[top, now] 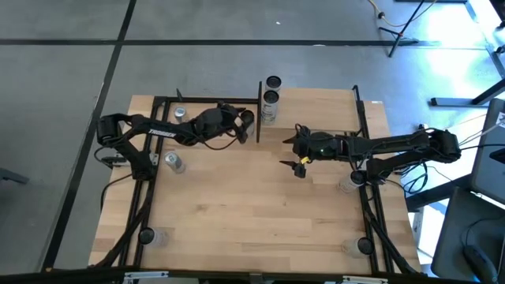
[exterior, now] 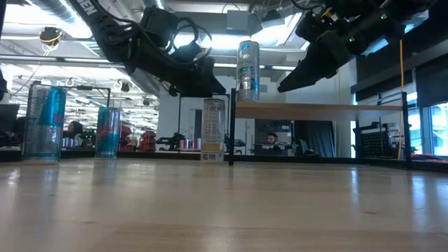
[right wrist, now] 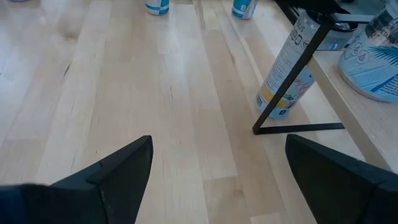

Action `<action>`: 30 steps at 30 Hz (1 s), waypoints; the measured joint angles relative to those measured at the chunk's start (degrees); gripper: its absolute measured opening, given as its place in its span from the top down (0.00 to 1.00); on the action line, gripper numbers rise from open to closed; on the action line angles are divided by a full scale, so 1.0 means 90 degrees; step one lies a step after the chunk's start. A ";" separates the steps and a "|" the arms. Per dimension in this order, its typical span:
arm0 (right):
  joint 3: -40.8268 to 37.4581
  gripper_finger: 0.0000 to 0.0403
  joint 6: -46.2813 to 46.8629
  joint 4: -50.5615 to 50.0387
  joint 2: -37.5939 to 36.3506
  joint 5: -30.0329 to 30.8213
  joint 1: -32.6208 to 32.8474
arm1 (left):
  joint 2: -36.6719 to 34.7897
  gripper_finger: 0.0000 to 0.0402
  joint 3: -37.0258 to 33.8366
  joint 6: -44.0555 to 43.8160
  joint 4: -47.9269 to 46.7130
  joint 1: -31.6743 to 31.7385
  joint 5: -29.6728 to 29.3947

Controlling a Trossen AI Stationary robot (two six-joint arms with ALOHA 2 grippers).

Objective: Place canned beverage on shelf
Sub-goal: Put the top white yellow soda can on the shelf

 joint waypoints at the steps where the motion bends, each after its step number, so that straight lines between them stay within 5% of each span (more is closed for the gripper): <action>1: 0.0000 0.13 0.0000 0.0000 0.0000 0.0000 0.0000 | 0.0006 0.29 -0.0001 -0.0001 -0.0021 0.0000 0.0064; 16: 0.0002 0.13 0.0000 0.0029 0.0001 0.0000 0.0000 | 0.0058 0.29 0.0000 0.0037 -0.0506 0.0175 0.0096; 30: 0.0007 0.13 0.0000 0.0152 0.0006 -0.0002 0.0000 | 0.0322 0.29 0.0007 0.0352 -0.0397 0.0462 0.0786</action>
